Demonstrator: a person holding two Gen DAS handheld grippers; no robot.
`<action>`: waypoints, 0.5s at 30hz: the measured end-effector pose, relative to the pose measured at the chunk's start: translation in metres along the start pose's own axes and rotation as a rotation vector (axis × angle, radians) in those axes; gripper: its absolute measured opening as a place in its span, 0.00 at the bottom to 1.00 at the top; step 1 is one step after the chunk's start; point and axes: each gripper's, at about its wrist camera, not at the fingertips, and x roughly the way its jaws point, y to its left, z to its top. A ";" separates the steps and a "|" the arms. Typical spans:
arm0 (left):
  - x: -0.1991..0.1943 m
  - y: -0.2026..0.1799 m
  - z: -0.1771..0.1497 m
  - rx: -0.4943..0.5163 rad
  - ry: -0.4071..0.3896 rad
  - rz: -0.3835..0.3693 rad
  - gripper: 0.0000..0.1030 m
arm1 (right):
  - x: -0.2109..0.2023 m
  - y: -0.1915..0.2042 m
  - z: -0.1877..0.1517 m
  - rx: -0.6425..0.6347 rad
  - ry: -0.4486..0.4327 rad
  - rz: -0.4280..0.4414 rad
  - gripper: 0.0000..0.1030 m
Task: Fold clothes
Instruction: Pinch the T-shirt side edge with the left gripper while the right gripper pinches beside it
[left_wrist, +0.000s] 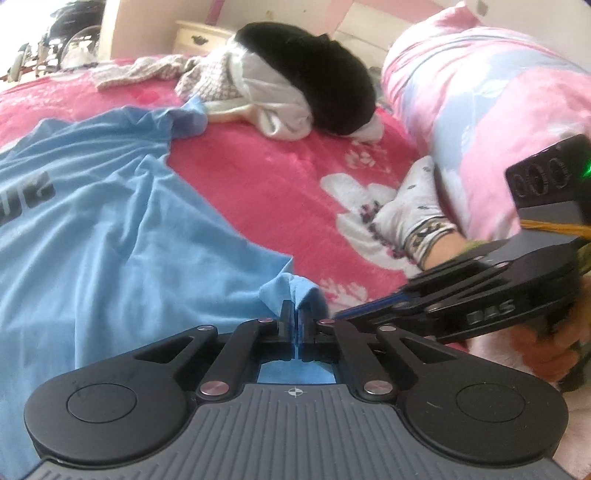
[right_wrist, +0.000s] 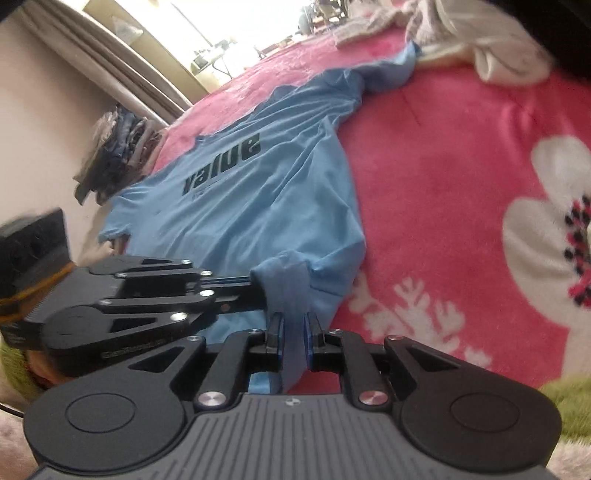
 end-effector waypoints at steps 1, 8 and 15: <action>-0.001 -0.002 0.001 0.012 -0.005 -0.004 0.00 | -0.001 0.003 -0.001 -0.011 0.001 0.006 0.13; -0.009 -0.014 0.002 0.088 -0.033 -0.022 0.00 | -0.010 0.020 -0.009 -0.108 -0.001 -0.011 0.13; -0.011 -0.014 0.000 0.108 -0.037 -0.027 0.00 | -0.008 0.037 -0.014 -0.217 0.014 -0.058 0.15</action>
